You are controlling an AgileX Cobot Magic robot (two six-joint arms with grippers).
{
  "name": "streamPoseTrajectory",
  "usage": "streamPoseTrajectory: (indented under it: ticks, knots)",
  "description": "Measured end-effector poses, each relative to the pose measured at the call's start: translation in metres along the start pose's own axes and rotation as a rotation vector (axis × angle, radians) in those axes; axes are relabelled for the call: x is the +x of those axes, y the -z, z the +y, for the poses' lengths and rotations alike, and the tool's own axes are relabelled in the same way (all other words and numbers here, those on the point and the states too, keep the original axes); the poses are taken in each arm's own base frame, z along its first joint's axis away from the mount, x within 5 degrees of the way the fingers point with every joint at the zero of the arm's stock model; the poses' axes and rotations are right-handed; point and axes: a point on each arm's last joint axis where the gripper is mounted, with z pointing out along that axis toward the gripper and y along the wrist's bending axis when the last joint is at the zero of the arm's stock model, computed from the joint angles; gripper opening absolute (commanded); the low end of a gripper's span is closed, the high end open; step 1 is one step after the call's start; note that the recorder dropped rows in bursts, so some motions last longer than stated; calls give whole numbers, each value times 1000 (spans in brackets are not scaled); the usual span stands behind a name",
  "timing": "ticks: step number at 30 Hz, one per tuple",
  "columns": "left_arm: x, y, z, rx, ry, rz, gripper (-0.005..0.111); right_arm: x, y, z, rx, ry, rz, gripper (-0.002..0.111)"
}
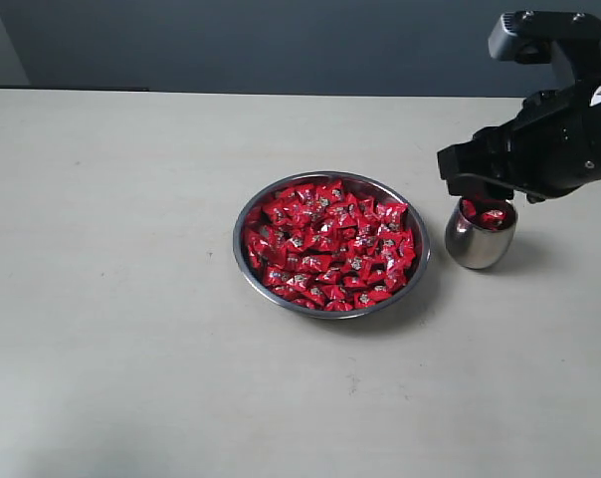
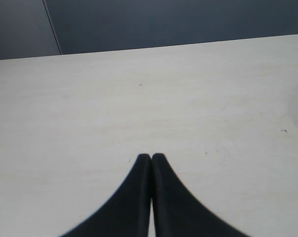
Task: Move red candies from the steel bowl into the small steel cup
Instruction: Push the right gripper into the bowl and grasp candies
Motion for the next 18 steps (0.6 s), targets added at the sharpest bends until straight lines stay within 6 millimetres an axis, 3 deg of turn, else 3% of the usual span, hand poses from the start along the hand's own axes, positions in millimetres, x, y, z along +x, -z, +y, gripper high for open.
streamPoseTrajectory:
  ticks: [10, 18]
  knots:
    - [0, 0, 0, 0, 0, 0, 0, 8, 3, 43, -123, 77, -9, 39]
    - [0, 0, 0, 0, 0, 0, 0, 7, 2, 62, -169, 110, -69, 39]
